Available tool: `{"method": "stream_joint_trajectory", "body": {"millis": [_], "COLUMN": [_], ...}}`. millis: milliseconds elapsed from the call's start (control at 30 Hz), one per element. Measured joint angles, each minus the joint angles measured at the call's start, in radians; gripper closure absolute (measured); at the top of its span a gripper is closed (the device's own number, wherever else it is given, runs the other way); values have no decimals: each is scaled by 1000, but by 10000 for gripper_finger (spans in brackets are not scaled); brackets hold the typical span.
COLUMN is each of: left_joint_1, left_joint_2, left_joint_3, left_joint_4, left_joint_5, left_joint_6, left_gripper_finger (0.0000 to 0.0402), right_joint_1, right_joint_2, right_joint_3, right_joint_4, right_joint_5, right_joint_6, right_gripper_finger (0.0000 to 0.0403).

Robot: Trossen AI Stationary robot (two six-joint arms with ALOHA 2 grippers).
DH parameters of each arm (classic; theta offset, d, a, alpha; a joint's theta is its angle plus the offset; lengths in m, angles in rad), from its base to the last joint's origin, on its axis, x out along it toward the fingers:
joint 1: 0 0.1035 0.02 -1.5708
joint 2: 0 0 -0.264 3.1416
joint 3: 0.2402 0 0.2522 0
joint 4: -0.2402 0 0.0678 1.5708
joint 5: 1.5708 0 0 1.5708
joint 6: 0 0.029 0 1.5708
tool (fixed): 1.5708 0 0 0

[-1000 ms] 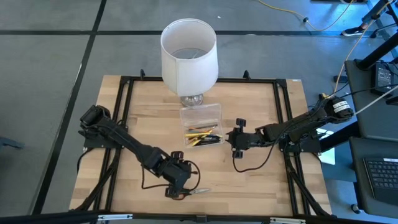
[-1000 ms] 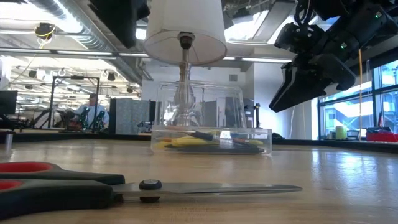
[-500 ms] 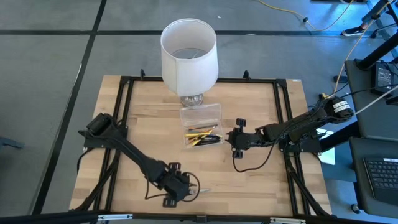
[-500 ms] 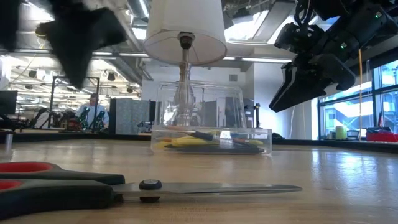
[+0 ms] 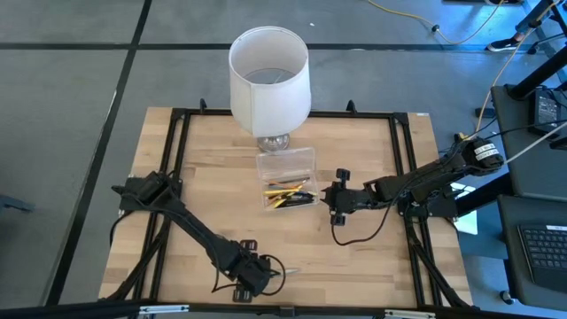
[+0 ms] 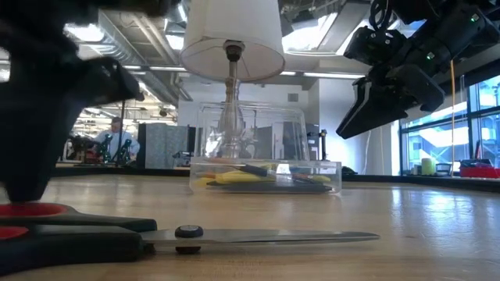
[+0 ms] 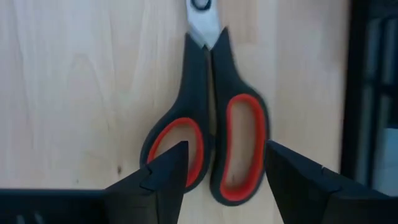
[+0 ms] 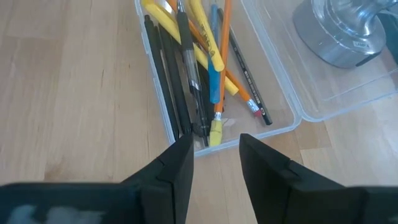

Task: Pick & place school supplies into a supply box
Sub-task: Put the black scissors into the transparent supply box

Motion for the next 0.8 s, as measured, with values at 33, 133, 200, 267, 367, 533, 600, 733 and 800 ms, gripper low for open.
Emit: {"method": "stream_joint_trajectory", "body": {"millis": [33,133,200,267,367,533,600,733,800], "left_joint_1": [0,0,0,0,0,-1,-1,0,0], "left_joint_2": [7,23,32,35,41,52,52,53,54], "left_joint_3": [0,0,0,0,2,3,3,3,2], "left_joint_4": [-3,-1,-3,-5,-8,-14,-16,-18,-18], "left_joint_5": [1,1,0,0,-7,-27,-31,-43,-43], "left_joint_6": [0,1,1,2,4,51,72,75,77], "left_gripper_finger": [206,213,217,222,230,252,266,297,313], "right_joint_1": [0,0,0,0,0,0,0,0,0], "right_joint_2": [0,0,0,0,0,0,0,0,0], "right_joint_3": [0,0,0,0,0,0,0,0,0], "right_joint_4": [0,-1,-1,-1,-1,-1,-1,-1,-1], "right_joint_5": [0,0,0,0,0,0,0,0,0], "right_joint_6": [0,0,0,0,0,-1,-2,-2,-3], "right_gripper_finger": [269,269,269,269,269,269,269,269,269]}}
